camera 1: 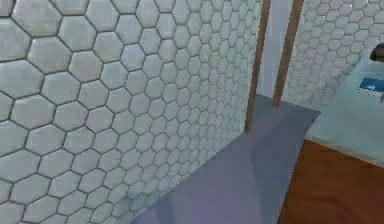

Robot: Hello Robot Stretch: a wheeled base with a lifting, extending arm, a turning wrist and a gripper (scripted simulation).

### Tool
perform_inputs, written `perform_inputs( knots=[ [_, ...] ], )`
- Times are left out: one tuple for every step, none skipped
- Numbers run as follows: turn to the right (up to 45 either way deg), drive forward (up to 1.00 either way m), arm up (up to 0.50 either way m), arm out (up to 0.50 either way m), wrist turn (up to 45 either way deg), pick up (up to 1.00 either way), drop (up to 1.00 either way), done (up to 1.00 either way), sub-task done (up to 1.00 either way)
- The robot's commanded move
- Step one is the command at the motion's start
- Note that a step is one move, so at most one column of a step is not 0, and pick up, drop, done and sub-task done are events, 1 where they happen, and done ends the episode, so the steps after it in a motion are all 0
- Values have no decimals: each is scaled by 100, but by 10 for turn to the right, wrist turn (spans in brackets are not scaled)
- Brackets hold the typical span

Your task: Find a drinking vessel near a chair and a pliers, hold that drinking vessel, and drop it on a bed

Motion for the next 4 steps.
perform_inputs(
  knots=[
    [-450,0,0,0,0,0,0,0,0],
    [-30,0,0,0,0,0,0,0,0],
    [0,45,0,0,0,0,0,0,0],
    [-450,0,0,0,0,0,0,0,0]
  ],
)
